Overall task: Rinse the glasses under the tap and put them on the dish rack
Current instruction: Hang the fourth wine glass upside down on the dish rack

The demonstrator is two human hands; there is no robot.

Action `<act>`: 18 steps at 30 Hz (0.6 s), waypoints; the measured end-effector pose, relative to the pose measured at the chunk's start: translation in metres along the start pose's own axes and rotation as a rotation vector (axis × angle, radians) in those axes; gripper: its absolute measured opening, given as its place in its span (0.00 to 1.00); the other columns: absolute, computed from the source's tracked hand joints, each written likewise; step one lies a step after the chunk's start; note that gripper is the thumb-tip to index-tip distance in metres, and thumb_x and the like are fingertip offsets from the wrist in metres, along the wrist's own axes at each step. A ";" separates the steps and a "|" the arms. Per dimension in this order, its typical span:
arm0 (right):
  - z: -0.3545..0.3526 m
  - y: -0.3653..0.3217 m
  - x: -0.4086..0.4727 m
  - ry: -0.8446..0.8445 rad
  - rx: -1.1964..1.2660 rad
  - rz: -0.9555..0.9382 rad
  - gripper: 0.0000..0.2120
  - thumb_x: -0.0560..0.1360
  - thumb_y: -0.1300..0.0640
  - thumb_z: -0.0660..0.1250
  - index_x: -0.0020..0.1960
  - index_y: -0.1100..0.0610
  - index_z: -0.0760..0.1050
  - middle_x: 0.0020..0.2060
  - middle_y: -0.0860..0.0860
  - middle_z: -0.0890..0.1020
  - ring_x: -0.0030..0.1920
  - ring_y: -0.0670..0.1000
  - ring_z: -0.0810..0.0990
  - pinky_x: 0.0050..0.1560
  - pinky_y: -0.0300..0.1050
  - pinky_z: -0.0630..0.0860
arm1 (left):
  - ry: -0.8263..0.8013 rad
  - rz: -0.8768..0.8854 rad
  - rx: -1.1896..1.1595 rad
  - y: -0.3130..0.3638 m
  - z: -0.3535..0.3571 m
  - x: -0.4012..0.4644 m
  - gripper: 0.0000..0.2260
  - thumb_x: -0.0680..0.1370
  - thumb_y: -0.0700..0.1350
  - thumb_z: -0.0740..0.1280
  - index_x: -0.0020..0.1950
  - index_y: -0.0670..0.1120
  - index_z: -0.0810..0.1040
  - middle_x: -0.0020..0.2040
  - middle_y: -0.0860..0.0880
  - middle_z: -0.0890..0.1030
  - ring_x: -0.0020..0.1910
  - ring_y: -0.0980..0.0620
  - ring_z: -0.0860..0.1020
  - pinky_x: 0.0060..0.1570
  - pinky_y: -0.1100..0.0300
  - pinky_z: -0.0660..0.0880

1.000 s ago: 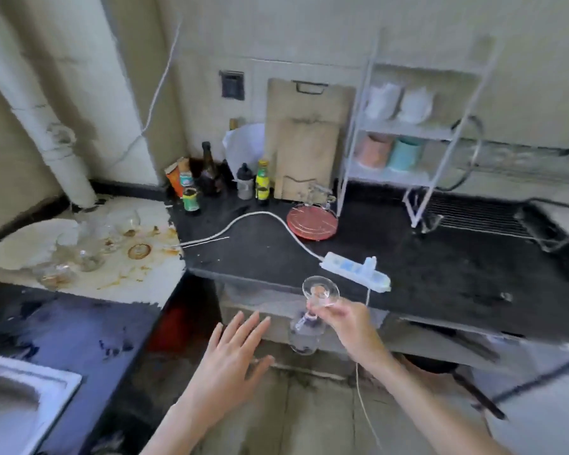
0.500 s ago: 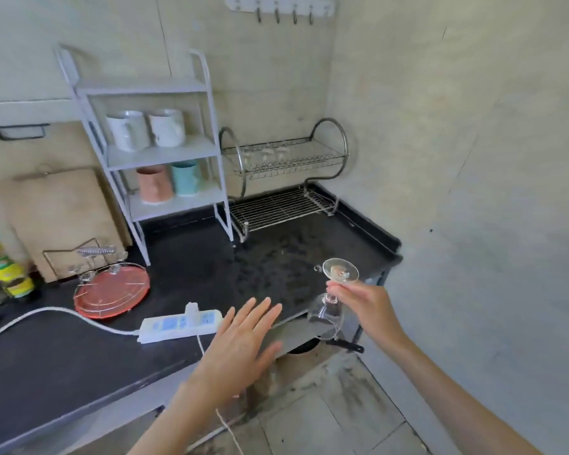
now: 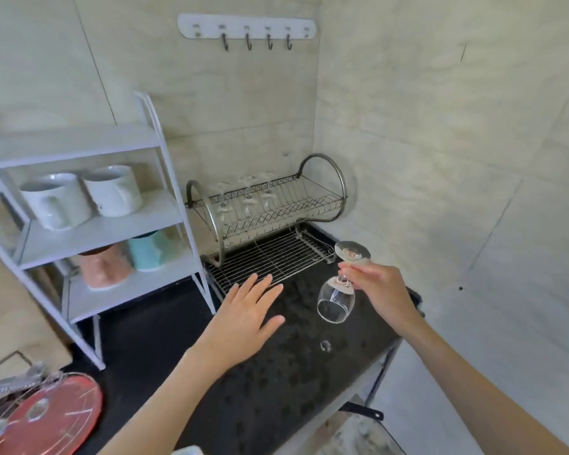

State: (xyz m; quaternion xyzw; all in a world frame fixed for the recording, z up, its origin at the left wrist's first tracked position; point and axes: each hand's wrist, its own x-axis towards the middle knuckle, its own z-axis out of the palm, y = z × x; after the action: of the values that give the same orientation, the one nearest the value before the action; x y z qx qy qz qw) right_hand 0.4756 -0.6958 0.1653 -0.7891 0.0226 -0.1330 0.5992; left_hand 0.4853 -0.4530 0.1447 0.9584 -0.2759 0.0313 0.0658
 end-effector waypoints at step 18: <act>0.041 0.015 0.379 -0.239 -0.162 -0.189 0.10 0.74 0.55 0.69 0.54 0.55 0.81 0.48 0.50 0.84 0.40 0.43 0.81 0.54 0.45 0.78 | -0.027 -0.419 0.064 -0.066 0.035 0.256 0.36 0.70 0.68 0.30 0.76 0.55 0.45 0.77 0.48 0.43 0.75 0.46 0.39 0.70 0.49 0.37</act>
State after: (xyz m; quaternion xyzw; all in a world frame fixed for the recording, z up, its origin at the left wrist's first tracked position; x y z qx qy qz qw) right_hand 0.8522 -0.7354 0.2103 -0.8437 -0.1126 -0.0918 0.5168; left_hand 0.7375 -0.5369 0.1280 0.9967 -0.0704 0.0130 0.0369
